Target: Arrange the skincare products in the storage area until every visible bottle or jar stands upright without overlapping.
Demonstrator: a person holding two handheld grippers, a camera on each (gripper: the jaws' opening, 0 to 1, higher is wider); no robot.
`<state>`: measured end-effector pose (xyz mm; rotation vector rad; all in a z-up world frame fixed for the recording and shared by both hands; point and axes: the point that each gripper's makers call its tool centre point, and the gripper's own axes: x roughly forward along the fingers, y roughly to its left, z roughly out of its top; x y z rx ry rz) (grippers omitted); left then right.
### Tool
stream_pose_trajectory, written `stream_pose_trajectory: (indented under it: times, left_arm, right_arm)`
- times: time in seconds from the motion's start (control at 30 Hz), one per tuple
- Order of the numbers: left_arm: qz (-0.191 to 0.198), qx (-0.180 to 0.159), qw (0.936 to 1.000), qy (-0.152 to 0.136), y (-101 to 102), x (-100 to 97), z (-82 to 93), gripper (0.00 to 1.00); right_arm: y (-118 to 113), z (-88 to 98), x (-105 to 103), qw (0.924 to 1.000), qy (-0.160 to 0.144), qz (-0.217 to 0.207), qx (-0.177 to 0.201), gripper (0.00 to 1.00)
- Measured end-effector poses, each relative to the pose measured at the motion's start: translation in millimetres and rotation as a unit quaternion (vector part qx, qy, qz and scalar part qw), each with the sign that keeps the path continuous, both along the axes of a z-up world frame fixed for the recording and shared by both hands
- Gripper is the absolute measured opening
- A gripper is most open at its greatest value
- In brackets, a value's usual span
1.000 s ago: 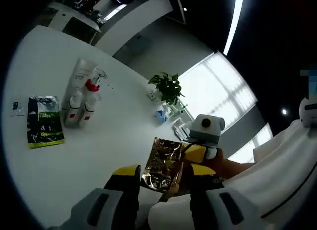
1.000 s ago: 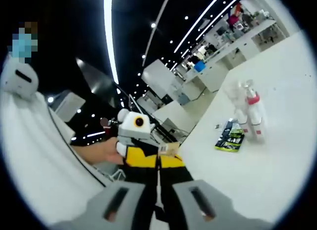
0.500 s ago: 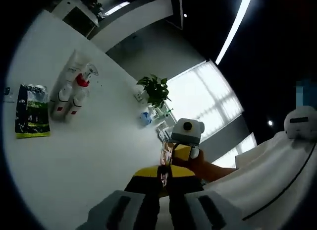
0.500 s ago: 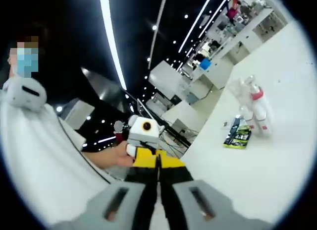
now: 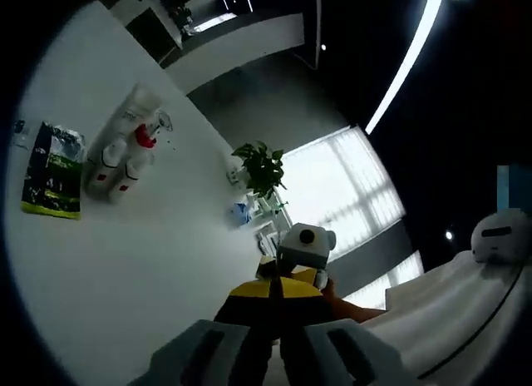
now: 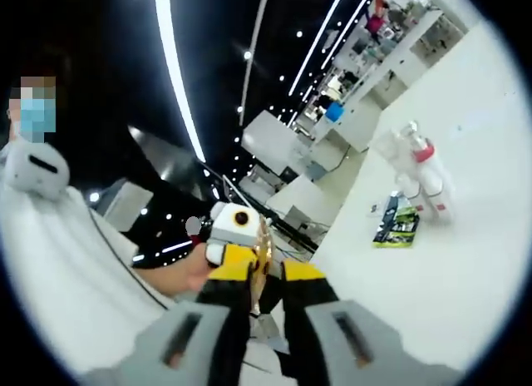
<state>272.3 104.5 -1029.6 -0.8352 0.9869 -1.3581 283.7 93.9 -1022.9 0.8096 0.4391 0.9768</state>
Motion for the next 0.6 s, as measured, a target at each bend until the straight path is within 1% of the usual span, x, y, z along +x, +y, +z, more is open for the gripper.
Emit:
stream_pose_trajectory:
  times: [0.03, 0.1, 0.13, 0.17, 0.2, 0.23, 0.3, 0.33, 0.37, 0.43, 0.47, 0.5, 0.53, 0.57, 0.6]
  left_arm:
    - [-0.018, 0.011, 0.9998, 0.001, 0.6, -5.9, -2.1, 0.0]
    - [-0.034, 0.027, 0.999, -0.011, 1.6, -9.6, -5.8, 0.0]
    - [-0.05, 0.037, 0.998, -0.015, 2.6, -13.6, -7.5, 0.0]
    - [-0.057, 0.043, 0.9972, -0.021, 3.1, -14.9, -8.8, 0.0]
    - [-0.078, 0.056, 0.9951, -0.026, 4.7, -19.9, -11.4, 0.0]
    - [-0.087, 0.064, 0.9938, -0.03, 5.1, -21.8, -13.3, 0.0]
    - [-0.102, 0.068, 0.992, -0.032, 5.5, -26.0, -14.0, 0.0]
    - [-0.121, 0.076, 0.9889, -0.039, 4.1, -31.7, -15.5, 0.0]
    - [-0.132, 0.078, 0.9873, -0.041, 3.5, -34.8, -16.1, 0.0]
    - [-0.139, 0.086, 0.9853, -0.05, 1.3, -36.4, -18.8, 0.0]
    - [-0.148, 0.094, 0.983, -0.055, 1.3, -39.1, -21.7, 0.0]
    - [-0.146, 0.098, 0.9827, -0.058, 1.0, -38.1, -23.3, 0.0]
    - [-0.14, 0.092, 0.9842, -0.057, 1.6, -35.7, -21.8, 0.0]
    - [-0.126, 0.087, 0.9865, -0.058, 0.6, -30.7, -20.7, 0.01]
    - [-0.114, 0.081, 0.9882, -0.062, -0.7, -26.7, -19.4, 0.03]
  right_arm:
    - [-1.7, 0.2, 2.5, 1.0, -0.004, -0.006, -0.004, 0.13]
    - [-3.0, 1.2, 3.6, 0.9999, -0.005, -0.008, -0.005, 0.13]
    - [-4.5, 1.8, 4.5, 0.9999, -0.006, -0.007, -0.007, 0.13]
    - [-4.6, 1.8, 3.7, 0.9999, -0.007, -0.002, -0.012, 0.13]
    - [-2.6, -1.0, -1.5, 0.9993, -0.009, 0.022, -0.028, 0.13]
    - [-1.4, -4.2, -4.3, 0.9985, -0.008, 0.035, -0.042, 0.12]
    - [0.2, -7.0, -7.2, 0.9972, -0.01, 0.048, -0.056, 0.12]
    - [6.7, -12.9, -15.8, 0.993, -0.009, 0.083, -0.084, 0.11]
    - [9.8, -15.8, -19.0, 0.991, -0.007, 0.097, -0.093, 0.1]
    - [14.9, -17.1, -25.3, 0.9883, -0.002, 0.121, -0.093, 0.06]
    - [15.7, -15.0, -25.2, 0.9884, -0.01, 0.123, -0.088, 0.0]
    - [15.2, -13.7, -26.0, 0.9882, -0.013, 0.127, -0.085, 0.0]
    - [14.3, -13.1, -24.4, 0.9891, -0.01, 0.118, -0.087, 0.0]
    - [13.1, -12.7, -22.4, 0.99, -0.012, 0.112, -0.085, 0.0]
    - [8.9, -9.7, -15.3, 0.9942, 0.004, 0.088, -0.062, 0.0]
